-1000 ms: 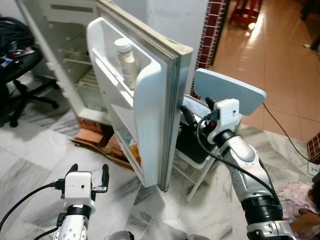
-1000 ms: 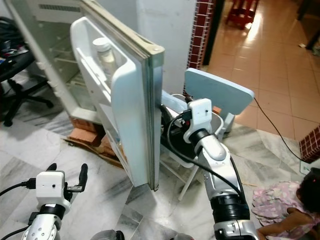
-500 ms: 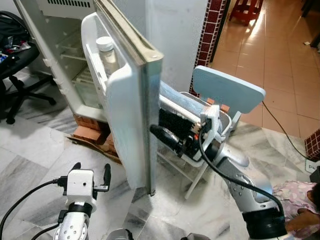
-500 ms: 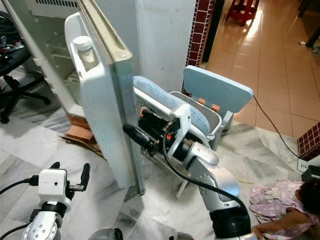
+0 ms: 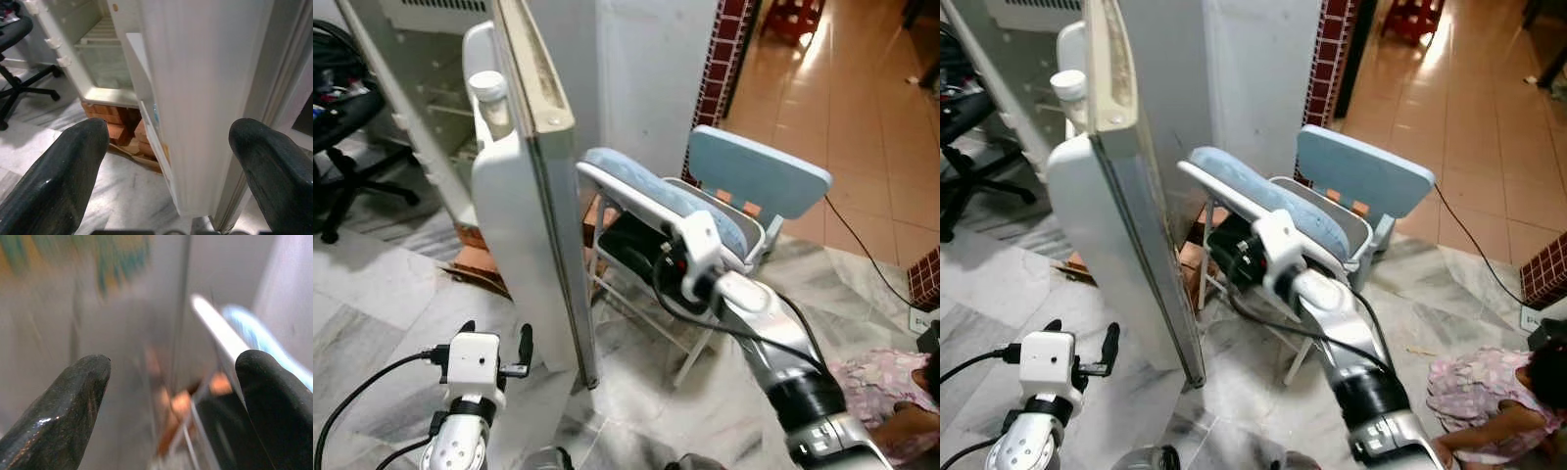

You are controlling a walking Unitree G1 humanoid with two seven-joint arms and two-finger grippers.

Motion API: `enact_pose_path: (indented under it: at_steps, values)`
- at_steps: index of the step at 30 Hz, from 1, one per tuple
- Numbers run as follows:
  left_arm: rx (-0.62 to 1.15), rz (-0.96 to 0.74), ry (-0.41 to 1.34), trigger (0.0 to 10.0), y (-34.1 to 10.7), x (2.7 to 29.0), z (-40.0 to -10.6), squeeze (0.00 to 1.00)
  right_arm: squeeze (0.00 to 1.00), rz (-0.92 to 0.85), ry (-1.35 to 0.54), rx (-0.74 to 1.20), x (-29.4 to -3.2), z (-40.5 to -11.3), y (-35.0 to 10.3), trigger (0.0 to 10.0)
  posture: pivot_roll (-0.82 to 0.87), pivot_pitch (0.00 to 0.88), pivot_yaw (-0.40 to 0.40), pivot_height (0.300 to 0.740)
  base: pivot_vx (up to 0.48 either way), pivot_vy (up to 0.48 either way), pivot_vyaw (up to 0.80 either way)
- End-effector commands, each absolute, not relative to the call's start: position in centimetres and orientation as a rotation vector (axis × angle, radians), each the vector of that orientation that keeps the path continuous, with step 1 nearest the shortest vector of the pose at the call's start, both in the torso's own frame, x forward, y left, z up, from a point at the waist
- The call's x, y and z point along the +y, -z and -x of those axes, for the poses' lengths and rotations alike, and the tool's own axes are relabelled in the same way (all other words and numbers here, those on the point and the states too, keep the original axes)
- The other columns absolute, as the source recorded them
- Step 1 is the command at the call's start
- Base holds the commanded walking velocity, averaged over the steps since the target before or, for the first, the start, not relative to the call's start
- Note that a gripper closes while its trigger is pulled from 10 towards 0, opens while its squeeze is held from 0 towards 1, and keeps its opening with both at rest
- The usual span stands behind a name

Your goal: Restocking fridge

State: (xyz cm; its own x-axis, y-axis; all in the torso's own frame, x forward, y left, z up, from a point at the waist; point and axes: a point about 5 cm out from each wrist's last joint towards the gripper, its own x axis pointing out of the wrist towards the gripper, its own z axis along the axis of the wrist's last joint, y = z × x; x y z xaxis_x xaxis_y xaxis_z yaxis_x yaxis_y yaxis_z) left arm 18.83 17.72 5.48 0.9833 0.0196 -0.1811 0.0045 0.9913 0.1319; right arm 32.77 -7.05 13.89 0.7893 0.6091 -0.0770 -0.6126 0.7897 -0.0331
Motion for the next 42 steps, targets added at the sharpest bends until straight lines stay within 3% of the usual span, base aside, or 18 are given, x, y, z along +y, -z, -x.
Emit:
enact_pose_path:
  at_steps: [1,2,3,7,9,12,19,23,29,42]
  values:
    - [0.205,-0.148,-0.009,10.0,-5.1,17.9,-18.7,0.0,0.0,-0.011,-0.696,0.003,-4.9,-32.9,-15.9,10.0,0.02,0.116,0.006,0.74,0.0,0.0,0.0]
    - [0.205,-0.148,-0.009,10.0,-5.1,17.9,-18.7,0.0,0.0,-0.011,-0.696,0.003,-4.9,-32.9,-15.9,10.0,0.02,0.116,0.006,0.74,0.0,0.0,0.0]
    - [0.206,-0.151,-0.007,10.0,-5.1,17.9,-18.8,0.0,0.0,-0.13,-0.799,-0.063,-2.8,-32.2,-18.2,10.0,0.02,0.116,0.006,0.74,0.0,0.0,0.0]
    - [0.207,-0.154,-0.007,10.0,-5.1,17.9,-18.8,0.0,0.0,-0.326,-1.094,-0.104,-0.6,-29.4,-20.8,10.0,0.02,0.115,0.0,0.74,0.0,0.0,0.0]
    - [0.209,-0.154,-0.008,10.0,-5.1,17.9,-18.7,0.0,0.0,-0.384,-1.328,-0.104,-0.3,-26.6,-21.4,10.0,0.02,0.117,-0.001,0.74,0.0,0.0,0.0]
    - [0.212,-0.153,-0.007,10.0,-5.0,17.8,-18.8,0.0,0.0,-0.389,-1.415,-0.077,-0.4,-25.3,-20.9,10.0,0.02,0.117,-0.001,0.74,0.0,0.0,0.0]
    - [0.223,-0.158,0.012,10.0,-4.9,17.8,-18.8,0.0,0.0,-0.193,-1.02,0.015,-3.5,-29.2,-16.7,10.0,0.01,0.119,0.005,0.74,0.0,0.0,0.0]
    - [0.219,-0.168,-0.013,10.0,-4.9,18.2,-19.0,0.0,0.0,-0.156,-0.948,0.055,-5.2,-29.2,-15.4,10.0,0.01,0.12,0.004,0.74,0.0,0.0,0.0]
    - [0.195,-0.223,-0.18,10.0,-5.4,22.1,-20.0,0.0,0.0,-0.045,-0.794,0.108,-9.2,-29.1,-12.3,10.0,0.01,0.12,-0.005,0.74,0.0,0.0,0.0]
    - [0.096,-0.184,-0.204,10.0,-7.4,21.7,-21.7,0.0,0.0,-0.029,-0.419,0.069,-13.6,-29.2,-10.2,10.0,0.0,0.114,-0.003,0.74,0.0,0.0,0.0]
